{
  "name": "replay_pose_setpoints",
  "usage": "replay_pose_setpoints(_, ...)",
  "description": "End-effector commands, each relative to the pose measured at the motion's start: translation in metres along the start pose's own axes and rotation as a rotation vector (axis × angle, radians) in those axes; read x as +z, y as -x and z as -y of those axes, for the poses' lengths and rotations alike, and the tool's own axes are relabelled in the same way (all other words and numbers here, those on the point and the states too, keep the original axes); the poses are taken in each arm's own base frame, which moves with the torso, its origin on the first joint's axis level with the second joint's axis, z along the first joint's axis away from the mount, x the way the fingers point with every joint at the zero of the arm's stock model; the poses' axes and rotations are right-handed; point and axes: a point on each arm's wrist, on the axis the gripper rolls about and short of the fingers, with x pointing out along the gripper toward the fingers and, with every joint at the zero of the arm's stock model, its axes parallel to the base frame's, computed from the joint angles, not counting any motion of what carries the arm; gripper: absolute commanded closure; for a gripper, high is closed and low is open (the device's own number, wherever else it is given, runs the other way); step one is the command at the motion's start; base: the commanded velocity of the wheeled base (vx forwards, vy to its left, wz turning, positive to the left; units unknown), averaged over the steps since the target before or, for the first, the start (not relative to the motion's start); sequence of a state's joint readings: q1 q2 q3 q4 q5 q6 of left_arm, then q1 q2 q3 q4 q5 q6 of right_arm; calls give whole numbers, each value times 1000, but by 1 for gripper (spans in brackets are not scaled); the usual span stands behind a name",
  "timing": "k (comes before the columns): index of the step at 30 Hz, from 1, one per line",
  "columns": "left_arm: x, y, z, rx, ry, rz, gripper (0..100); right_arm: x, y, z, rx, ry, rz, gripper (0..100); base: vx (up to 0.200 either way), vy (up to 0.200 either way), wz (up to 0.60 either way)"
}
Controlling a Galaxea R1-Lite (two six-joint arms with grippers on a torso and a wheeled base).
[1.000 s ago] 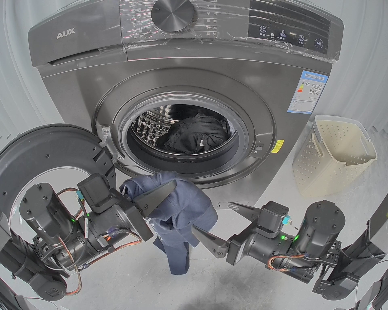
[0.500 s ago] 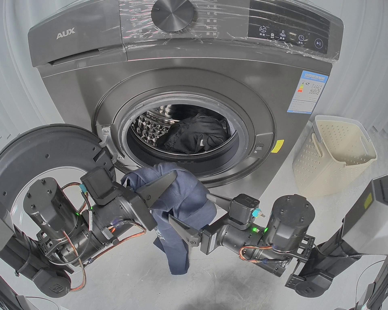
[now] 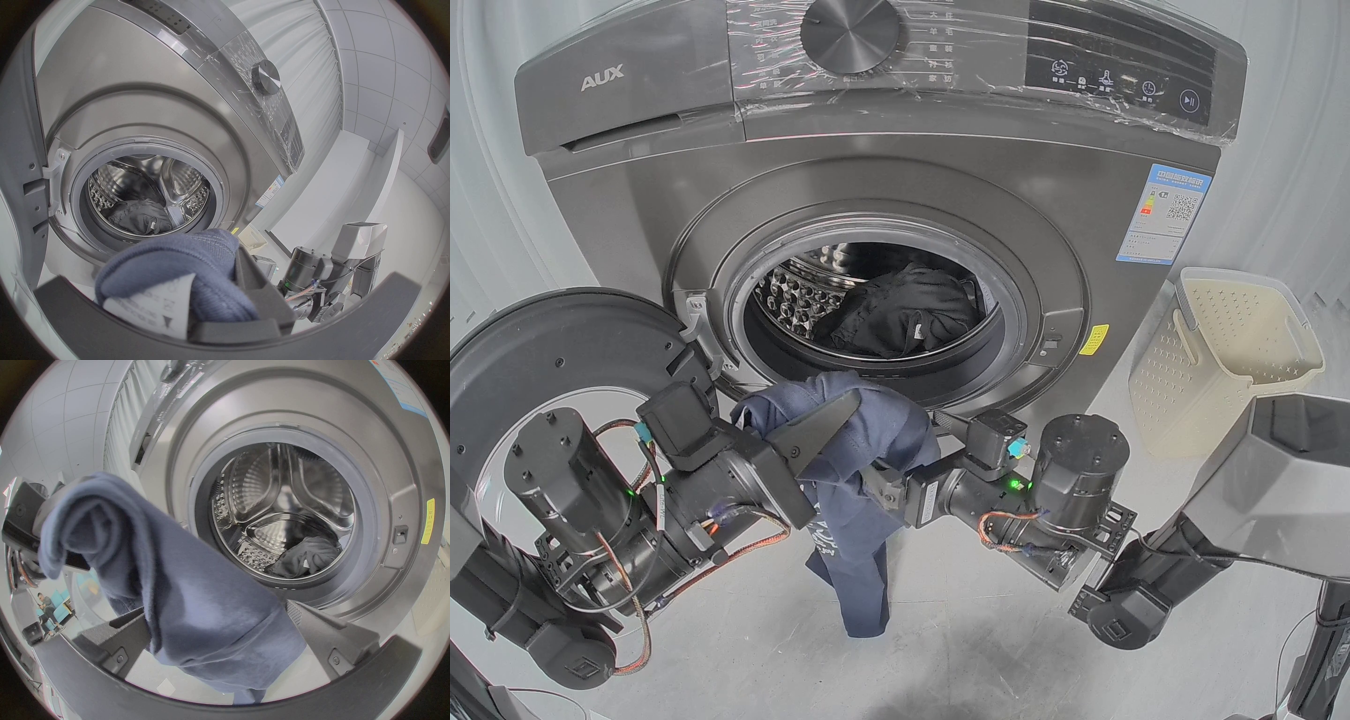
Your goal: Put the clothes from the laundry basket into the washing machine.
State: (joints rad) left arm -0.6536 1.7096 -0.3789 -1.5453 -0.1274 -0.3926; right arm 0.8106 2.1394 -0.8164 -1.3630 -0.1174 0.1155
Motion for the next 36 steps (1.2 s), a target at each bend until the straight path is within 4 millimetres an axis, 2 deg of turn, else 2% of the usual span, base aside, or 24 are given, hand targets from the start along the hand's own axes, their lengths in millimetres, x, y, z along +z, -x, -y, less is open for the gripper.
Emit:
replay_pose_setpoints(1, 1, 0, 0, 5, 1, 5, 100, 5, -2, 15, -40, 1, 14, 0, 0, 0, 0)
replay_pose_setpoints(2, 1, 0, 0, 6, 2, 6, 100, 7, -1, 15, -39, 1, 20, 0, 0, 0, 0)
replay_pose_setpoints(3, 1, 1, 0, 7, 3, 4, 100, 20, 5, 18, -46, 0, 38, 0, 0, 0, 0)
replay_pose_setpoints(6, 1, 1, -2, 14, 2, 6, 100, 30, 13, 20, -52, 1, 43, 0, 0, 0, 0)
replay_pose_setpoints(13, 5, 2, -4, 24, -5, 21, 100, 46, 34, 27, -68, 14, 57, 0, 0, 0, 0)
replay_pose_setpoints(17, 6, 2, -4, 21, -1, 25, 100, 42, 38, 34, -87, 21, 36, 0, 0, 0, 0)
replay_pose_setpoints(22, 4, 4, -2, 15, -1, 12, 100, 40, 32, 34, -84, 23, 38, 0, 0, 0, 0)
replay_pose_setpoints(28, 4, 4, -1, 11, -2, 14, 100, 23, 11, 35, -78, 38, 17, 0, 0, 0, 0)
replay_pose_setpoints(36, 6, 3, -1, 9, -3, 22, 100, 13, -6, 30, -45, 49, 15, 0, 0, 0, 0)
